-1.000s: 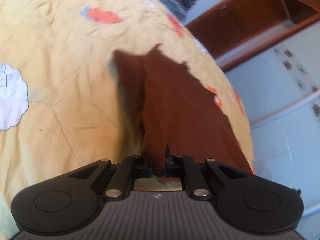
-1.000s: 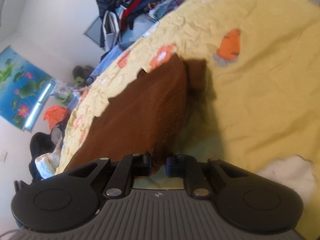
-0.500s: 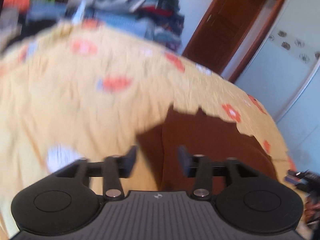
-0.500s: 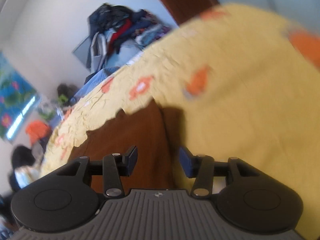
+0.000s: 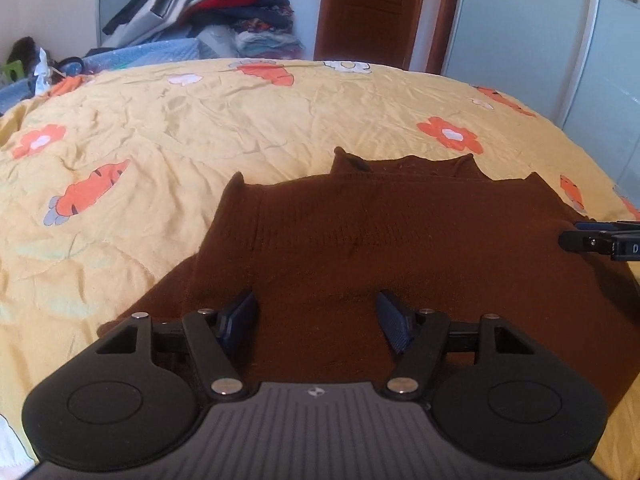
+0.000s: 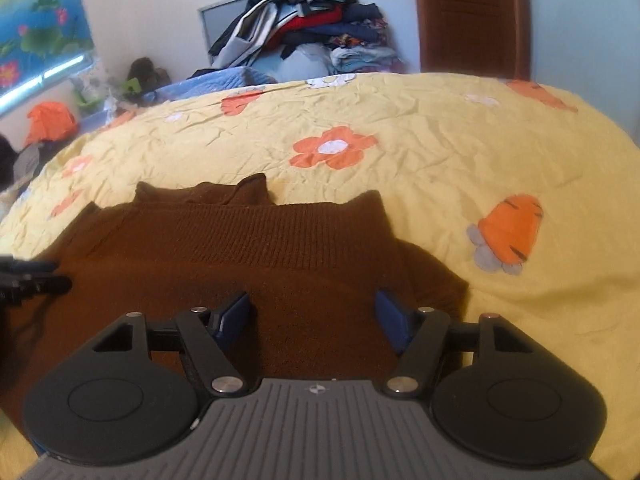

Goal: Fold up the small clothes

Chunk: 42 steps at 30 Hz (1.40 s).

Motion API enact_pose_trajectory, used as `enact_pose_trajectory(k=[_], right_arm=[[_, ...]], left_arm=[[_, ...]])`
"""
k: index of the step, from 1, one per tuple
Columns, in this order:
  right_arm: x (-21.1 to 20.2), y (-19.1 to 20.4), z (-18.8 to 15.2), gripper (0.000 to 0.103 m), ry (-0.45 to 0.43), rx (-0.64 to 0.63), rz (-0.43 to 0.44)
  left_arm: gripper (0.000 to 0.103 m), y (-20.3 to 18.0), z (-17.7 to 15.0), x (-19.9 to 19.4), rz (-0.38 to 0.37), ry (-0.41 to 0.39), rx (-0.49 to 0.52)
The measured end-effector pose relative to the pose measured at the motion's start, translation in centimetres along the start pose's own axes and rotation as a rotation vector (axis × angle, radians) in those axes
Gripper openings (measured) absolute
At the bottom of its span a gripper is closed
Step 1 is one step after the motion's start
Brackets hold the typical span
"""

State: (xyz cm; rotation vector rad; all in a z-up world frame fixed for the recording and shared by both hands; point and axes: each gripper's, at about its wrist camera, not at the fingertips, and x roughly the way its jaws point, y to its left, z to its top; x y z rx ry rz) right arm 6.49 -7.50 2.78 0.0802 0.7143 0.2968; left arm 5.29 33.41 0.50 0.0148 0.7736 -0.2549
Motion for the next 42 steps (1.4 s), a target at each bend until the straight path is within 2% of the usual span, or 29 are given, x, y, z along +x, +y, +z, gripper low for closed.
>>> enact_pose_trajectory(k=[2,3,4,5,7,9,10,11,12,13,14,15,18,19,21,22,23,24,25,26,28,29,30,32,34,36,38,40,42], right_arm=[[-0.9,-0.5,1.1,0.074,-0.003,0.078,0.033],[-1.6,-1.1,1.8,0.077,-0.039,0.136,0.052],[-1.9,-1.6,2.6,0.086,-0.086,0.174,0.063],[-1.8,-2.1,3.4,0.091,-0.116,0.183,0.052],[0.0,-2.6,5.2,0.090,-0.069,0.149,-0.013],[3.2,-3.0,6.3,0.083,0.033,0.135,-0.031],[4.6,-3.1,6.4,0.075,0.079,0.130,-0.025],[5.9,-3.1,6.4,0.059,0.119,0.122,-0.028],[6.3,-2.9,6.2,0.050,0.103,0.100,-0.033],[6.5,-2.9,6.3,0.020,0.102,0.090,-0.013],[6.4,-3.1,6.5,0.015,0.105,0.122,0.024],[5.8,-3.1,6.7,0.015,0.075,0.141,0.043],[2.9,-3.5,7.2,0.014,-0.065,0.159,0.058],[3.1,-4.0,7.2,0.014,-0.064,0.176,0.053],[4.9,-4.4,6.4,0.014,-0.004,0.178,0.016],[5.9,-4.5,5.9,0.015,0.022,0.171,-0.001],[6.4,-4.3,5.1,0.015,0.029,0.171,-0.011],[6.1,-4.1,4.7,0.022,-0.005,0.175,-0.017],[5.8,-3.9,4.5,0.039,-0.006,0.188,-0.018],[5.1,-3.9,4.4,0.062,-0.006,0.204,-0.018],[2.4,-3.9,3.9,0.082,-0.065,0.221,-0.024],[0.6,-3.8,3.4,0.082,-0.113,0.222,-0.014],[-1.0,-3.8,2.8,0.082,-0.136,0.222,0.005],[-3.5,-3.1,1.7,0.082,-0.144,0.190,0.025],[-4.7,-1.3,0.7,0.082,-0.150,0.102,0.013],[-4.6,0.8,0.0,0.082,-0.131,0.003,0.011],[-3.5,2.6,-0.4,0.080,-0.085,-0.084,0.002],[-1.2,2.9,-1.1,0.081,0.011,-0.117,-0.026],[-0.7,2.5,-2.6,0.085,-0.016,-0.164,-0.043]], left_arm=[[0.063,0.3,1.6,-0.6,-0.023,-0.001,-0.045],[0.064,0.4,2.5,-1.3,-0.032,-0.028,-0.058],[0.066,0.7,3.4,-1.6,-0.028,-0.057,-0.064],[0.072,0.9,4.3,-1.6,-0.004,-0.074,-0.073],[0.075,1.6,6.1,0.1,0.057,-0.056,-0.093],[0.075,2.3,7.3,3.1,0.098,0.015,-0.114],[0.075,2.3,7.6,4.5,0.102,0.052,-0.114],[0.074,2.2,7.8,5.6,0.102,0.084,-0.103],[0.057,1.8,7.8,6.4,0.105,0.096,-0.082],[0.044,1.5,7.7,6.8,0.103,0.087,-0.061],[0.022,1.1,7.7,6.6,0.088,0.062,-0.046],[0.013,0.9,7.8,6.2,0.085,0.045,-0.045],[0.012,1.1,8.0,3.8,0.138,-0.073,-0.073],[0.012,1.4,8.1,3.9,0.159,-0.074,-0.074],[0.012,2.1,7.5,5.7,0.174,0.000,-0.090],[0.013,2.0,6.9,6.3,0.184,0.000,-0.086],[0.015,1.7,6.6,6.0,0.195,-0.022,-0.069],[0.016,1.4,6.5,5.6,0.200,-0.025,-0.064],[0.016,1.4,6.5,4.9,0.187,-0.032,-0.071],[0.020,1.4,6.4,3.7,0.172,-0.046,-0.077],[0.030,1.8,5.8,0.9,0.171,-0.092,-0.112],[0.044,2.3,5.1,-0.8,0.173,-0.115,-0.140],[0.064,2.8,4.2,-2.4,0.168,-0.137,-0.174],[0.077,4.3,1.8,-5.4,0.141,-0.188,-0.268],[0.077,5.4,-0.2,-7.0,0.101,-0.192,-0.358],[0.076,5.1,-1.1,-7.2,0.079,-0.172,-0.365],[0.076,3.1,-1.2,-7.1,0.091,-0.191,-0.267],[0.077,0.7,-0.9,-6.1,0.090,-0.174,-0.127],[0.077,-0.6,-1.1,-3.5,0.102,-0.049,-0.056]])
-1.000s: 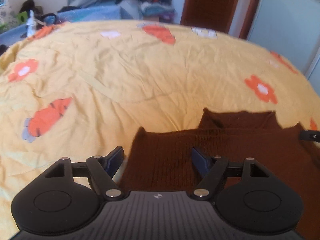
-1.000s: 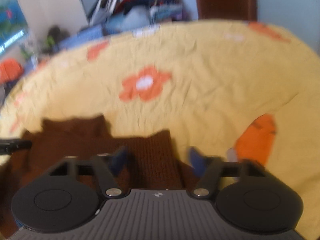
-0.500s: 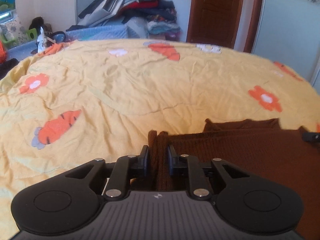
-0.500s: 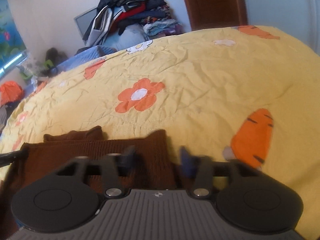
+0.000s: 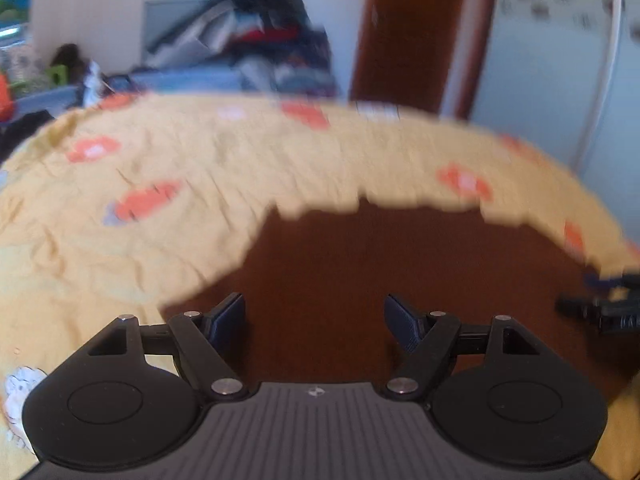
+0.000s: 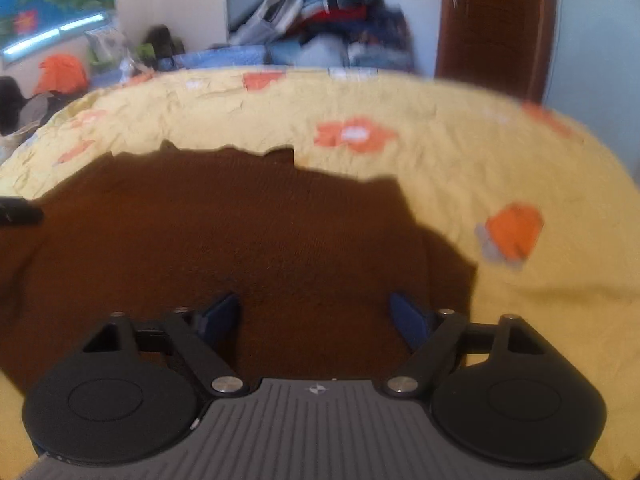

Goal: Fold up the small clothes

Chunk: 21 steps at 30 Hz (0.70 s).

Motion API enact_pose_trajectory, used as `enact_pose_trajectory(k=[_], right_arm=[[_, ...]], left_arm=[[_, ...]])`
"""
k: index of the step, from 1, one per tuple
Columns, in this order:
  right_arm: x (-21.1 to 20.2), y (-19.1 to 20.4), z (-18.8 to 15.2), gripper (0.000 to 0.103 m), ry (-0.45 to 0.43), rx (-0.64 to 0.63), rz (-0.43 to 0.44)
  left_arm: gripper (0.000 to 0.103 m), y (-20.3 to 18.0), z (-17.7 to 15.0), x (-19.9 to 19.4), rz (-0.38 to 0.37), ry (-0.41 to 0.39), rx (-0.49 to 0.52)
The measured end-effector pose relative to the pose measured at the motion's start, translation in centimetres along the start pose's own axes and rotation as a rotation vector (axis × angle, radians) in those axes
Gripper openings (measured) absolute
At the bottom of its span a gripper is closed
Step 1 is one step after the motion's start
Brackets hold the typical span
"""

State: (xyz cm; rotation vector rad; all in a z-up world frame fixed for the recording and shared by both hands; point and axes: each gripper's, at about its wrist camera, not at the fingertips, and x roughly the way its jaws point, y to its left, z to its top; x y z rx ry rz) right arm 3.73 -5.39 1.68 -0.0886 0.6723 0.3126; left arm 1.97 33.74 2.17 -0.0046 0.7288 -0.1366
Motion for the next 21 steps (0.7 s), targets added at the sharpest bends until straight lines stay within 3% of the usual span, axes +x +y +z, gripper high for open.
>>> enact_pose_trajectory(k=[1,2,3,6,9,11,14,16,21], right_arm=[[-0.2,-0.2,-0.2,0.085,-0.001,0.003,0.002],[-0.7,-0.2,-0.2,0.085,0.014,0.017,-0.002],[-0.9,0.0,0.1,0.085,0.035,0.011,-0.008],[-1.6,0.8,1.4,0.084,0.089,0.004,-0.035],[-2.5,2.1,3.0,0.088,0.025,0.029,0.013],[-2.0,3.2,3.4,0.090,0.025,0.020,0.042],[-0.1,4.9,1.9,0.091,0.106,-0.066,0.017],[-0.3,4.4,-0.2,0.095,0.045,-0.061,0.032],[-2.0,5.1,1.3,0.088,0.083,-0.039,0.013]], left_arm=[[0.077,-0.2,-0.7,1.1,0.017,0.046,0.020],[0.078,-0.5,-1.5,0.8,0.040,-0.004,0.074],[0.078,-0.6,-1.9,0.6,0.045,-0.005,0.096],[0.076,-0.7,-1.4,-0.8,0.065,0.004,0.074],[0.077,-1.7,-0.5,-2.0,0.030,-0.030,0.070],[0.077,-2.7,-0.3,-1.3,0.018,-0.011,0.079],[0.078,-3.8,-1.7,0.7,0.028,0.051,0.121],[0.078,-4.0,-2.7,0.5,0.032,-0.003,0.140],[0.078,-3.9,-2.4,0.5,0.036,0.017,0.115]])
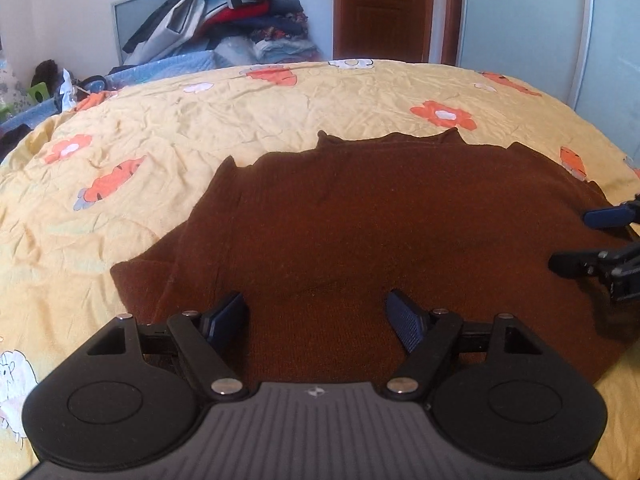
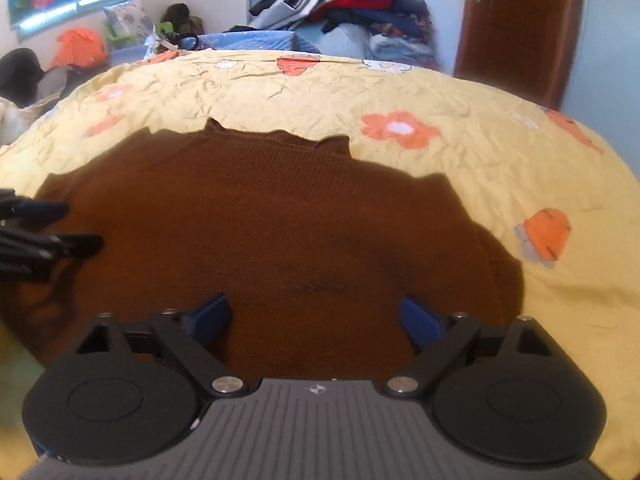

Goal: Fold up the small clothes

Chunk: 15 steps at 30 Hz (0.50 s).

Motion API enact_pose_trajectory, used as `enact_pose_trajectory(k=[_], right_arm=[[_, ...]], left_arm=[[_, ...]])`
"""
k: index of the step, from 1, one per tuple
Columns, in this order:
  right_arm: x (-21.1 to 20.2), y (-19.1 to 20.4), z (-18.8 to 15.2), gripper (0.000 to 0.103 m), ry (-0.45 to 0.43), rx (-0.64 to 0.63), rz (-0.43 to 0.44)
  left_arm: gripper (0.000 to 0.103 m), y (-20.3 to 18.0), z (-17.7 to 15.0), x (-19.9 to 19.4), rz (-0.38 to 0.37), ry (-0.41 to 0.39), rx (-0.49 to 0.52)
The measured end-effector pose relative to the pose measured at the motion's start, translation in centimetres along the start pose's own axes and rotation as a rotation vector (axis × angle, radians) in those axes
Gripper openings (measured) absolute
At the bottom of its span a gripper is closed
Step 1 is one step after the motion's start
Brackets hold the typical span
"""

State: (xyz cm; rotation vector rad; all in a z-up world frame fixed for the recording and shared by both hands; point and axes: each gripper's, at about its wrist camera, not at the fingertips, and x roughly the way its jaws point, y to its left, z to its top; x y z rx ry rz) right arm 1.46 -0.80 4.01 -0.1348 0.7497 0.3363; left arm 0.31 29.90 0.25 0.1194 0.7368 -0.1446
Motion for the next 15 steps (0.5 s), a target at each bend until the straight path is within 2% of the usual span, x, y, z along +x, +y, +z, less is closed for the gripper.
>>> enact_pose_trajectory(k=[3,6,7,8,9,12,14,15], right_arm=[[-1.6,2.7,0.2,0.090,-0.052,-0.060,0.066],[-0.8,4.7,-1.0,0.093,-0.012,-0.099,0.115],[0.1,5.1,-1.9,0.098,0.031,-0.111,0.112],[0.0,5.5,-3.2,0.103,-0.021,-0.157,0.091],[-0.3,5.3,-4.0,0.103,-0.048,-0.158,0.097],[-1.2,4.8,-3.5,0.103,0.022,-0.136,0.102],[-2.1,4.9,-2.6,0.092,0.041,-0.134,0.087],[-2.7,5.2,-2.4,0.091,0.027,-0.136,0.091]], left_arm=[[0.078,-0.1,0.0,0.0,0.006,-0.004,-0.004],[0.078,0.0,-0.1,-0.1,0.007,-0.007,-0.003],[0.078,0.0,-0.1,-0.1,0.006,-0.006,-0.002],[0.078,0.1,-0.1,-0.1,0.003,-0.006,-0.001],[0.078,0.1,-0.1,-0.2,0.001,-0.006,0.000],[0.079,0.4,-0.2,-1.1,0.003,-0.008,-0.028],[0.079,1.1,-0.4,-2.8,-0.031,-0.036,-0.094],[0.079,1.5,-0.8,-3.8,-0.060,-0.059,-0.131]])
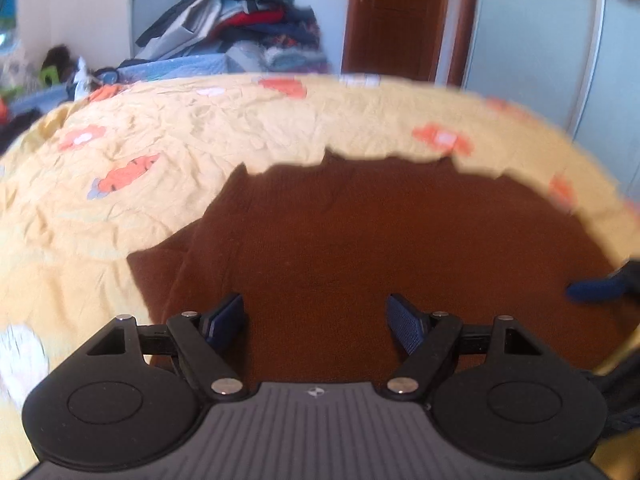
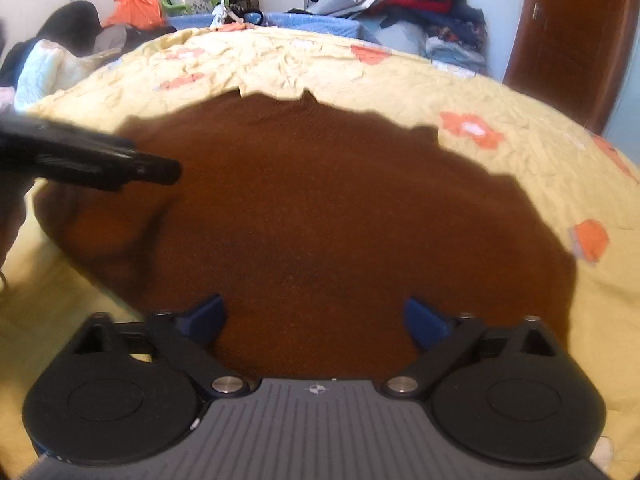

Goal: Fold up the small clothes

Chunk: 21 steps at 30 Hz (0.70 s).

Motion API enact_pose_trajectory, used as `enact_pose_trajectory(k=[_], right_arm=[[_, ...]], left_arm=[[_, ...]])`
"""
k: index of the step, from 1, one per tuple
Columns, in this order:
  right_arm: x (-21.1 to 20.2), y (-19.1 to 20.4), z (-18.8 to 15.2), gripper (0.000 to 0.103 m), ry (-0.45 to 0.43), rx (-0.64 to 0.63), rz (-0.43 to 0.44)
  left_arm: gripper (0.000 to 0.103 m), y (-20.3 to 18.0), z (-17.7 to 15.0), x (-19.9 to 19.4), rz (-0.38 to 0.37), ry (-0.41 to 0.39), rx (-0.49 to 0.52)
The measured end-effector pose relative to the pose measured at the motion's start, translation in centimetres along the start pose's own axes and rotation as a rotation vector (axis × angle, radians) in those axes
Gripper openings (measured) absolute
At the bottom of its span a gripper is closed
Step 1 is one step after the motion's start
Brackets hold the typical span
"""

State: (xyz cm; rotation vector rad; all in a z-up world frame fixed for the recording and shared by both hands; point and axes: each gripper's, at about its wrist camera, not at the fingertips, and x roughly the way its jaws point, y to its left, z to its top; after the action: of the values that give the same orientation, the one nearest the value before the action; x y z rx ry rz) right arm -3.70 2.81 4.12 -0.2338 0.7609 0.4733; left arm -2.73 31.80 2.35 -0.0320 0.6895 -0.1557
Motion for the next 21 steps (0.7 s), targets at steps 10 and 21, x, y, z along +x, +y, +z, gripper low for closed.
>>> enact_pose_trajectory(k=[10,21], right_arm=[[1.4,2.2,-0.6,0.103,-0.009,-0.083,0.070],[-6.2,-9.4,-5.0,0.097,-0.060,0.416,-0.044]], left_arm=[[0.079,-1.0,-2.2,-2.5,-0.164,0.128,0.117],[0.079,-4.5,-2.8,-4.3,-0.133,0.035,0.362]])
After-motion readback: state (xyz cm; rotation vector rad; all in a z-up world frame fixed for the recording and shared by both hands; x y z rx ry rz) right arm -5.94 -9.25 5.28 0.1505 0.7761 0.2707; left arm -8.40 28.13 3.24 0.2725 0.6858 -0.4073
